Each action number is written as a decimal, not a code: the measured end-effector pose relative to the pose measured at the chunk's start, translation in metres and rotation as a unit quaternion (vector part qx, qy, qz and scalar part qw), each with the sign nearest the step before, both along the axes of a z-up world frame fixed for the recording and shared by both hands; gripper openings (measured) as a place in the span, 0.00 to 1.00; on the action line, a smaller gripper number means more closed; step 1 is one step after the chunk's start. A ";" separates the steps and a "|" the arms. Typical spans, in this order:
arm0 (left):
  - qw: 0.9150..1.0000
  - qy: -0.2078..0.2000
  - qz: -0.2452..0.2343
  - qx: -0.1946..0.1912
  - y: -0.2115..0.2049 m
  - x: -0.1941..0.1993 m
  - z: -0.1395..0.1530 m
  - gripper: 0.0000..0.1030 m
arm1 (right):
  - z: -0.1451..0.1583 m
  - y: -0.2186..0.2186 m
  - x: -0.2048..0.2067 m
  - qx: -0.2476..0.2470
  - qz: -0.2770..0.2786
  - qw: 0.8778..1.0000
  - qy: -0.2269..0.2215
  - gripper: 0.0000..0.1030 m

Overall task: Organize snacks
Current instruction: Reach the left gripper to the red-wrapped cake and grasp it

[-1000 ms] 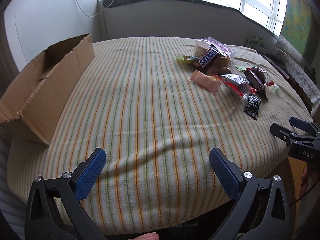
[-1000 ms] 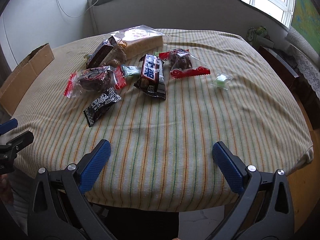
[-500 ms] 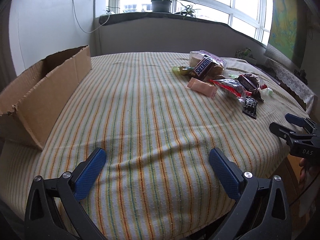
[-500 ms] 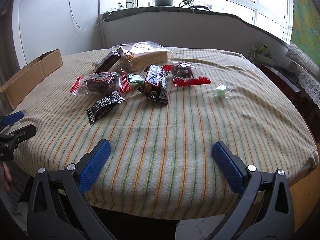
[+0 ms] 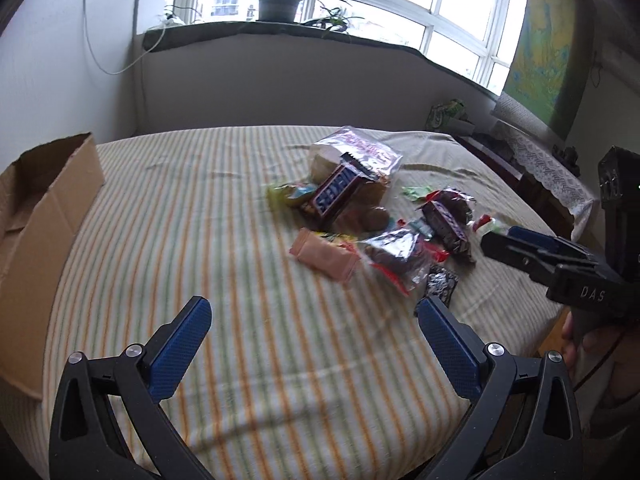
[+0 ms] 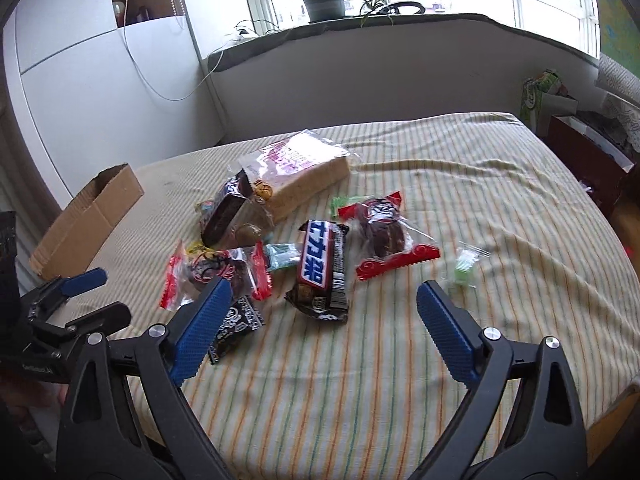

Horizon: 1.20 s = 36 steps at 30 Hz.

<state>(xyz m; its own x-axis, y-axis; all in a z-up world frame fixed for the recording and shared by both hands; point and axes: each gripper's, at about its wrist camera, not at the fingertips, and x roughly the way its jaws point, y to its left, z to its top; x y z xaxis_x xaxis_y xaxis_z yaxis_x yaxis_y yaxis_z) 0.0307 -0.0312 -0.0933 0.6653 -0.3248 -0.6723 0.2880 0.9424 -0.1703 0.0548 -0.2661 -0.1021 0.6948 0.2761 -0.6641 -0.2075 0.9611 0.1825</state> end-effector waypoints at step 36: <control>0.993 0.012 -0.117 -0.030 -0.042 0.035 -0.001 0.31 | -0.039 0.040 -0.033 -0.028 0.097 0.994 -0.044 0.13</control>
<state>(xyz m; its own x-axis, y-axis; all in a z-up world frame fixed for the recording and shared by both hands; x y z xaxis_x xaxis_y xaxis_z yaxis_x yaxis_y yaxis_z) 0.0660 -0.0733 -0.0941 0.5502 -0.5090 -0.6620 0.4929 0.8379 -0.2346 0.0223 -0.2258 -0.1409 0.6878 0.3750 -0.6215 -0.4034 0.9093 0.1023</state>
